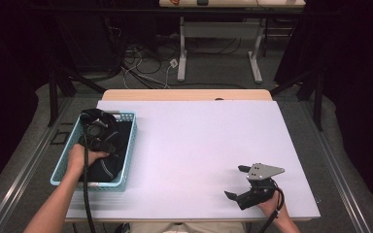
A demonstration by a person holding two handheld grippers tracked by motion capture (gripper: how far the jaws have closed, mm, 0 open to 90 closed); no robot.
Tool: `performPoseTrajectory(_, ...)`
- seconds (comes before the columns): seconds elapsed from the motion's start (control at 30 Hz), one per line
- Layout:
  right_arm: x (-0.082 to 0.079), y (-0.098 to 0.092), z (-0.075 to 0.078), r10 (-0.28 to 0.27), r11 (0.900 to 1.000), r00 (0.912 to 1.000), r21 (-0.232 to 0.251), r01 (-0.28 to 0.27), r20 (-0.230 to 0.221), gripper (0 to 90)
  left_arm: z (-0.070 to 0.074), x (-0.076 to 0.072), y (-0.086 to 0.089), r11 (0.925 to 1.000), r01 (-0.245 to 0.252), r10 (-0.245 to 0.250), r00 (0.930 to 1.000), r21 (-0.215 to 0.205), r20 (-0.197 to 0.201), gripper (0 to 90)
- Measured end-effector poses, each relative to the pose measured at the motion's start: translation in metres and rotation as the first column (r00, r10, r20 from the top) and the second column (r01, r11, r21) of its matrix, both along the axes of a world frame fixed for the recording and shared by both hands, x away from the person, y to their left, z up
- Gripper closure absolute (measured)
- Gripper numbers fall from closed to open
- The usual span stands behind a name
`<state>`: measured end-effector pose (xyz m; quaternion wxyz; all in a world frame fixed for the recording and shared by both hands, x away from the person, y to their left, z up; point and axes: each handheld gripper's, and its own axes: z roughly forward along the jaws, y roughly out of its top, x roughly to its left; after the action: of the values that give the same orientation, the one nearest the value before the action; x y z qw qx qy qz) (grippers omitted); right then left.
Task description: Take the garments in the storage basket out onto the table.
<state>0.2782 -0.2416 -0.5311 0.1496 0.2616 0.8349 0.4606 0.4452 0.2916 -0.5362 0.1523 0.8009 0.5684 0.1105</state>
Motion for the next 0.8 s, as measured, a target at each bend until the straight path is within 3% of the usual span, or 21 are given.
performPoseTrajectory(0.23, 0.0, 0.0, 0.0, 0.002, 1.0, 1.0, 0.003, -0.002, -0.002, 0.0, 0.004, -0.003, 0.003, 0.9995, 0.031, -0.031, 0.9989, -0.001, 0.035, 41.8)
performPoseTrajectory(0.47, 0.0, 0.0, 0.0, -0.001, 1.0, 1.0, 0.0, 0.001, -0.008, 0.0, 0.006, -0.006, 0.005, 0.9971, 0.075, -0.075, 0.9949, 0.005, 0.067, 48.6)
performPoseTrajectory(0.57, 0.0, 0.0, -0.001, -0.001, 1.0, 1.0, 0.001, 0.001, -0.009, 0.0, 0.008, -0.007, 0.006, 0.9968, 0.079, -0.078, 0.9944, -0.012, 0.071, 50.3)
performPoseTrajectory(0.8, 0.0, -0.001, 0.0, -0.001, 1.0, 0.9999, -0.009, 0.001, -0.011, 0.0, 0.014, -0.009, 0.011, 0.9889, 0.146, -0.143, 0.9848, -0.027, 0.098, 51.3)
